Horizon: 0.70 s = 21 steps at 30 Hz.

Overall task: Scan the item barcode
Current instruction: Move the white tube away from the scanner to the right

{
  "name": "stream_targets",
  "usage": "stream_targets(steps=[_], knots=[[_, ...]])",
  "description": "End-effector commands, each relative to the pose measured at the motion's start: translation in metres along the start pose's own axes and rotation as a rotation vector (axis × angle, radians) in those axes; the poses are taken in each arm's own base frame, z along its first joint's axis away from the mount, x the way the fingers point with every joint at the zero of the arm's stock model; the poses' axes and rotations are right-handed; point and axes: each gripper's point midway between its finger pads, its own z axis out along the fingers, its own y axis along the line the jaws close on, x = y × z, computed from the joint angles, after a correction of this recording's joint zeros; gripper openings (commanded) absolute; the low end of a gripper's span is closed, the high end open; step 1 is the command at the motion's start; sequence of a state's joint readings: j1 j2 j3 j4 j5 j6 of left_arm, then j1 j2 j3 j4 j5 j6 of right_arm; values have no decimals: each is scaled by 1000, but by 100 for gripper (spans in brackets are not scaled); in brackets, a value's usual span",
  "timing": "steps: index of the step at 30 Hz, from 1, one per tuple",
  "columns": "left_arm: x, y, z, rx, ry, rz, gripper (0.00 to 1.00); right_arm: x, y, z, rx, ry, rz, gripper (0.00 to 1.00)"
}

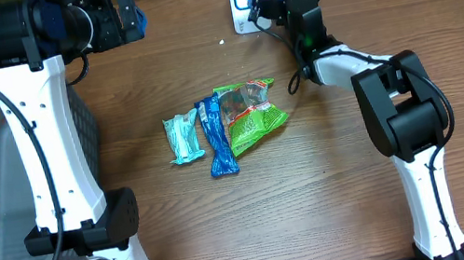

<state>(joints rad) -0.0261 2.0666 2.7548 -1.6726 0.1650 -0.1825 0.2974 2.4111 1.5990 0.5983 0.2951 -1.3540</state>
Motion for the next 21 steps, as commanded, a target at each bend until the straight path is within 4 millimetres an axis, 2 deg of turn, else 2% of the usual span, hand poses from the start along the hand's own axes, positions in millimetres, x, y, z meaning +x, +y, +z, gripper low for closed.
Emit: stream_targets(steps=[1,9,13,14,17,21], knots=[[0,-6,-8,15,-16,23,100,-18,-19,0,41,-56,28,4],[0,-6,-8,15,-16,23,100,-22,-20,0,43,-73,29,4],[0,-6,-8,15,-16,23,100,-30,-36,-3,110,-99,47,4],[0,-6,-8,15,-16,23,100,-40,-51,-7,163,-126,62,4],[0,-6,-8,14,-16,23,100,-58,-82,-19,226,-167,81,4],[0,-6,-8,15,-16,23,100,-68,-133,-38,304,-179,121,4]])
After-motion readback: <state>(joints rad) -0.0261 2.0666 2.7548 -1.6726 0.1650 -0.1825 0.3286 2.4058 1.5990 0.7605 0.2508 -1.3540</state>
